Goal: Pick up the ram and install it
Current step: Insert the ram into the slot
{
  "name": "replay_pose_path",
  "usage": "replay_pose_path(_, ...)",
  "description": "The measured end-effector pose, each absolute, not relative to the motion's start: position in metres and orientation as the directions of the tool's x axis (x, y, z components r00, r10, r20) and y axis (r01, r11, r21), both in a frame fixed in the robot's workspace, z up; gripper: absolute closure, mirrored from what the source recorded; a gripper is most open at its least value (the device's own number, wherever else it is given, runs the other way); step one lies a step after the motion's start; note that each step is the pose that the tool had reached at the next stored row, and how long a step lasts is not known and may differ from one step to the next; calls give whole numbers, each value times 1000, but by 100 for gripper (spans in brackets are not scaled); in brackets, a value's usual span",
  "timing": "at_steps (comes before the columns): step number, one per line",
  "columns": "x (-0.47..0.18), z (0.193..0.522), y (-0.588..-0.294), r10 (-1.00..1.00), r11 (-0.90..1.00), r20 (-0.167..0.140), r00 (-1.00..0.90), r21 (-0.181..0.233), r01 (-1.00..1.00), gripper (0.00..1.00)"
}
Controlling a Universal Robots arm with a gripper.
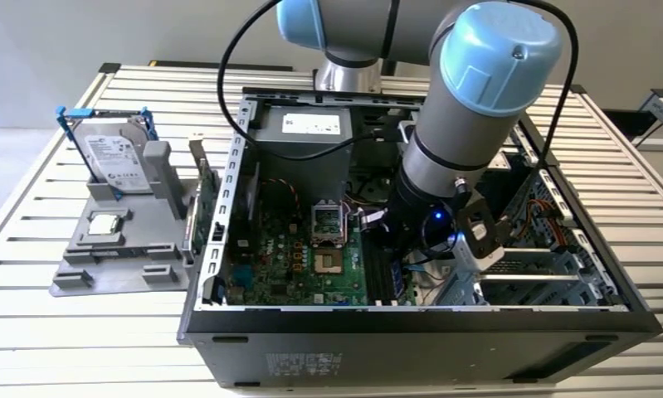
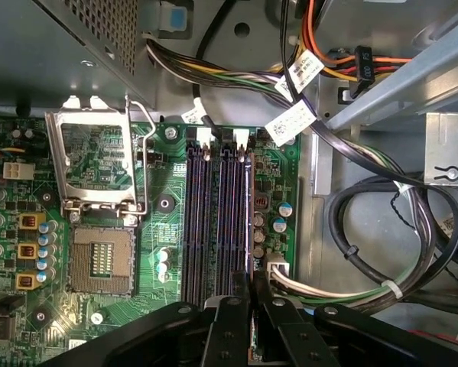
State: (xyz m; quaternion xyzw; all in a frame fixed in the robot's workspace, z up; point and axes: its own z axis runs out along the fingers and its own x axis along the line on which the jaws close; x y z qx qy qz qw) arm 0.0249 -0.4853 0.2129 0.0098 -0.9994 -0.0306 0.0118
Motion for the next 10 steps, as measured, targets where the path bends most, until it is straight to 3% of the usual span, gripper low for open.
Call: replay_pose_path(10, 24, 213, -487, -36, 997, 23, -999, 63, -35, 100)
